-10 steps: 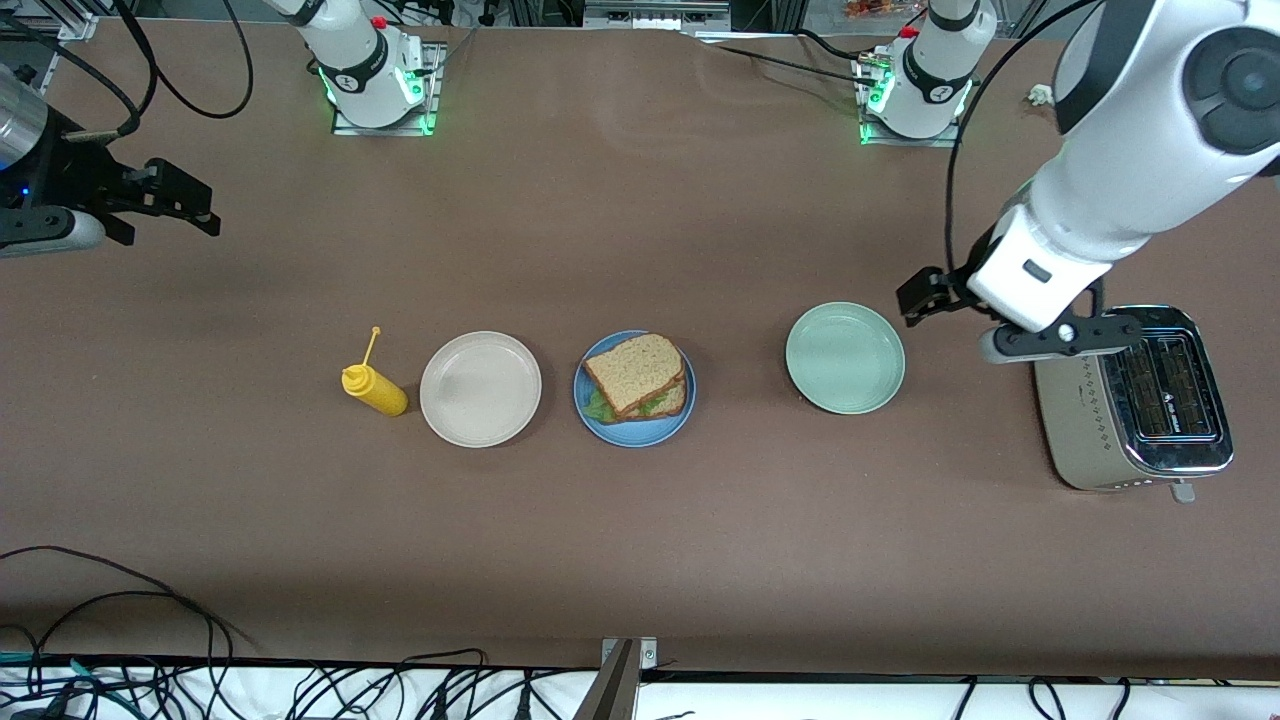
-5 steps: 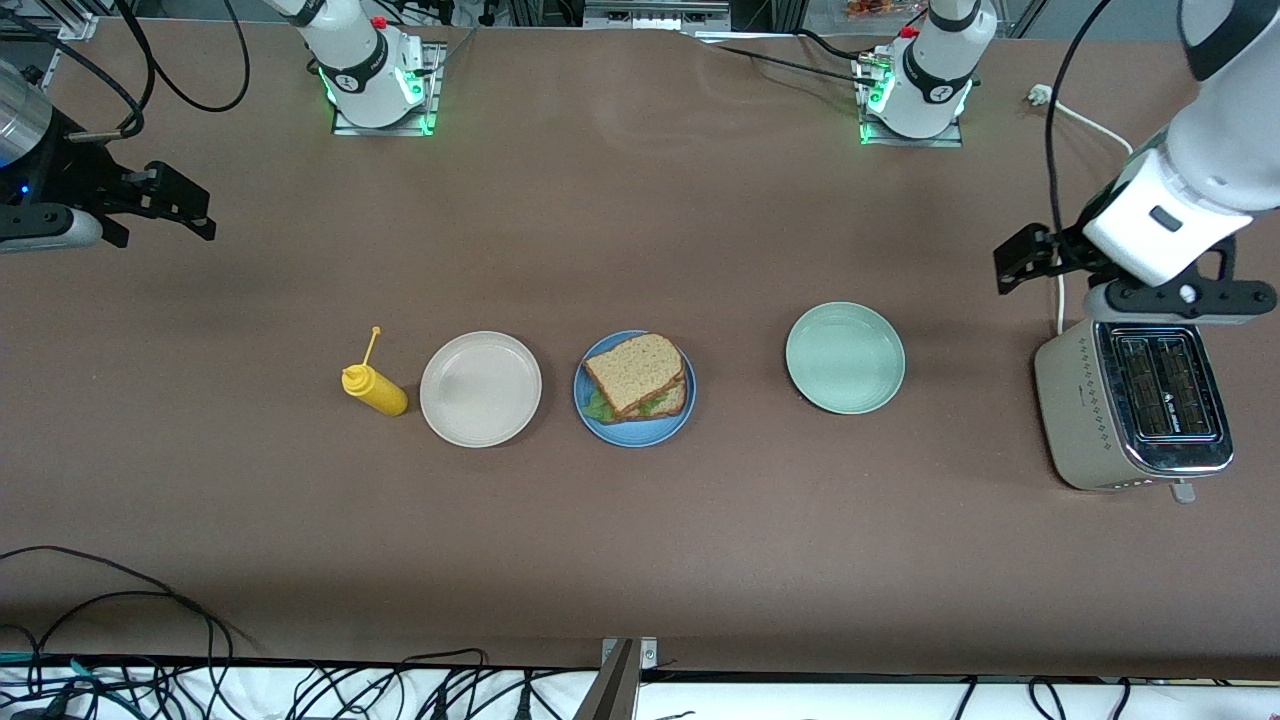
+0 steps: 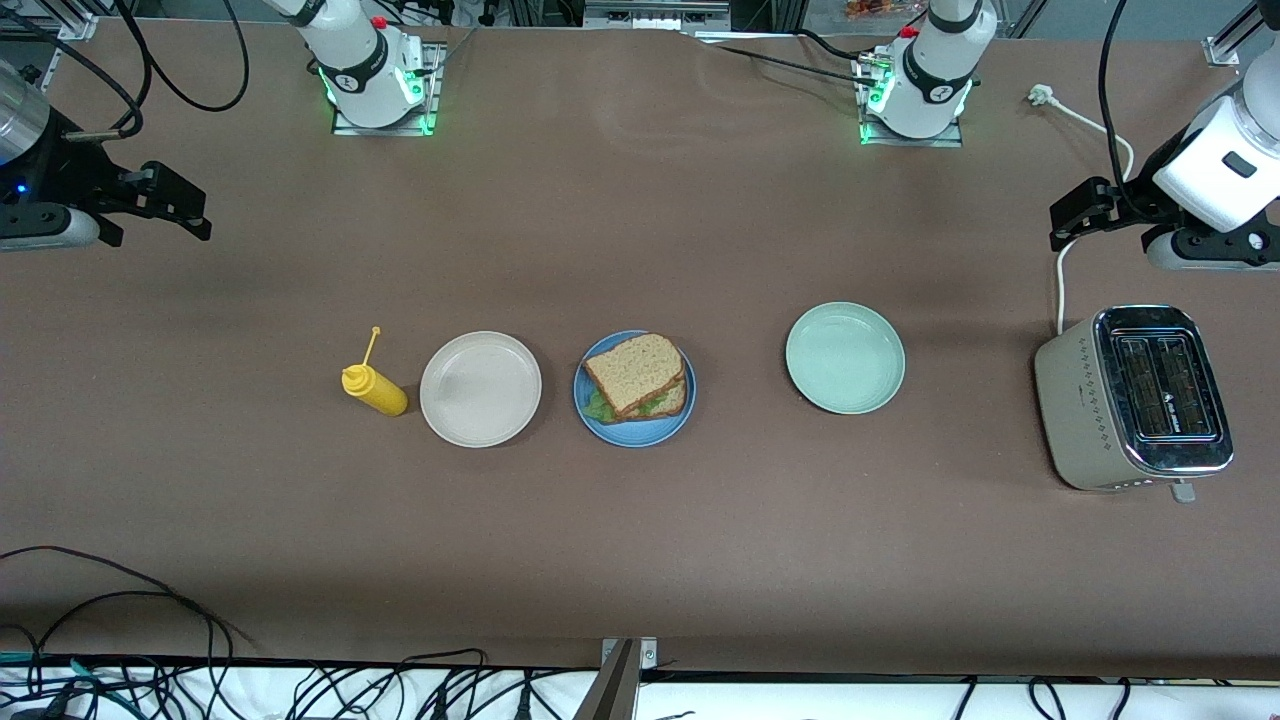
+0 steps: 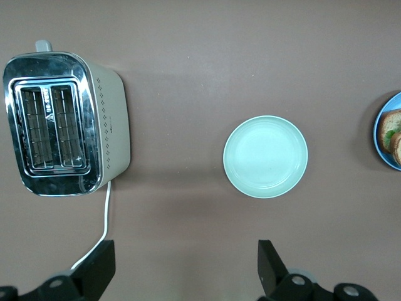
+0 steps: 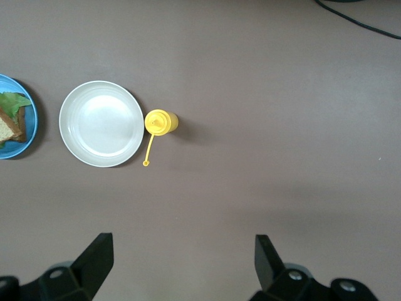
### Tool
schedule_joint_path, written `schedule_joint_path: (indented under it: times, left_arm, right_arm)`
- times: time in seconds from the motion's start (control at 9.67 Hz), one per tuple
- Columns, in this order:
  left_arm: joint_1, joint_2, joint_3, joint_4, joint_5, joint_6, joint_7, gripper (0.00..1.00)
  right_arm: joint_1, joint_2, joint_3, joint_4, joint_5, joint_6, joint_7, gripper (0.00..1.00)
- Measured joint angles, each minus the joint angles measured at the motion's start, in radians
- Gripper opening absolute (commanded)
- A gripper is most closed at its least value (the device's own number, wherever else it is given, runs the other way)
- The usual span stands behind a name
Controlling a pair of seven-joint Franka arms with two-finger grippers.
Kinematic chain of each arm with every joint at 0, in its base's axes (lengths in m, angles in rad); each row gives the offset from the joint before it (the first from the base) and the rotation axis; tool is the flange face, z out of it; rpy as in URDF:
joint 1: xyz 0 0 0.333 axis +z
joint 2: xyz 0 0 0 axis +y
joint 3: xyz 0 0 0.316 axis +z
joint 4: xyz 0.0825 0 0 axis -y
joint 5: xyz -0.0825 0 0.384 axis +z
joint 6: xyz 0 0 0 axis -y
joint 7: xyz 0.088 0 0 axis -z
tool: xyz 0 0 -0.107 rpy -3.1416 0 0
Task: Make sandwich in blue plate with both arms
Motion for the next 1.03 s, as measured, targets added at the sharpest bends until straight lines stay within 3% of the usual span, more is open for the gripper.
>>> schedule_joint_path:
  times: [1.03]
  left_arm:
    - [0.037, 0.004, 0.0, -0.022, 0.0, 0.05, 0.041, 1.0]
  right_arm:
    - [-0.001, 0.0, -0.001, 0.011, -0.038, -0.027, -0.004, 1.0]
